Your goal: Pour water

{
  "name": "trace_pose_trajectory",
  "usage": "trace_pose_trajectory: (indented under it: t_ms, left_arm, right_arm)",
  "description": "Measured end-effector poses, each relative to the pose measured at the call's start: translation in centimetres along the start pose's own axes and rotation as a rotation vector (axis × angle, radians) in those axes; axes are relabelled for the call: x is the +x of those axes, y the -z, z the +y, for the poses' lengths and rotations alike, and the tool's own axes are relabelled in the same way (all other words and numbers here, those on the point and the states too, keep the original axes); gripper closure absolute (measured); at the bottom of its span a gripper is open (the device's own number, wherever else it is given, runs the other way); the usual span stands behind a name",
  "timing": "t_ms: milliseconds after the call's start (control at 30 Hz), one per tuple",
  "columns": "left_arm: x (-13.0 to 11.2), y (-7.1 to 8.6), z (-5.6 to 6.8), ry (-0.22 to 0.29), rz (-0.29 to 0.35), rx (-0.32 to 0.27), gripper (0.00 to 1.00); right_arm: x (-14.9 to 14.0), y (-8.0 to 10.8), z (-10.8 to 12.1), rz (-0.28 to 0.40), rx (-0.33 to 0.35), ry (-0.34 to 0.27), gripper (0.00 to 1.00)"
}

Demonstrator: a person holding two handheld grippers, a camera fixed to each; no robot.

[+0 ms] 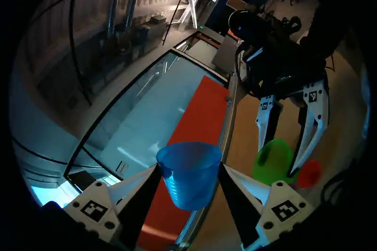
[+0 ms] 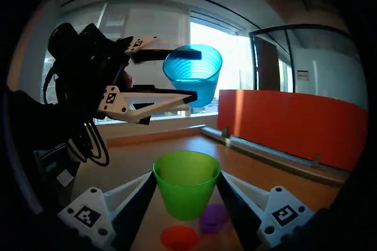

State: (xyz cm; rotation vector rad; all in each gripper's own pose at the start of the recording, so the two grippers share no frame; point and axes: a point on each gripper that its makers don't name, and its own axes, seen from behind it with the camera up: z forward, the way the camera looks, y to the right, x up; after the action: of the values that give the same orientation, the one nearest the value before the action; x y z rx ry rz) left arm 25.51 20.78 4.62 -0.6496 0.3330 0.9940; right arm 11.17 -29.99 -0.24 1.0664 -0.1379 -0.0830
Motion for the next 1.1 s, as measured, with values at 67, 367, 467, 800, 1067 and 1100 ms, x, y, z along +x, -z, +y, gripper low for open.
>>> trace_pose_trajectory:
  t_ms: [67,367,467,800,1067,1100]
  left_arm:
    - [0.15,0.00,0.02,-0.012,0.002,0.001,0.16]
    - [0.35,-0.44,-0.19,-0.041,0.002,0.009,0.16]
    - [0.39,-0.52,-0.27,-0.055,0.002,0.013,0.16]
    - [0.31,-0.45,0.15,-0.120,0.000,0.015,0.16]
    - [0.29,-0.37,0.14,-0.147,-0.004,0.022,0.16]
    - [0.31,-0.37,0.11,-0.150,-0.004,0.023,0.16]
  right_arm:
    - [0.04,0.02,0.04,0.001,-0.001,0.000,0.10]
    - [0.15,0.21,0.00,0.001,-0.004,0.002,0.10]
    - [0.17,0.22,0.04,0.001,-0.004,0.002,0.10]
    - [-0.03,0.17,0.12,0.001,-0.002,0.003,0.10]
    - [-0.11,0.23,0.16,0.001,-0.004,0.004,0.10]
    - [-0.12,0.25,0.14,0.001,-0.004,0.005,0.10]
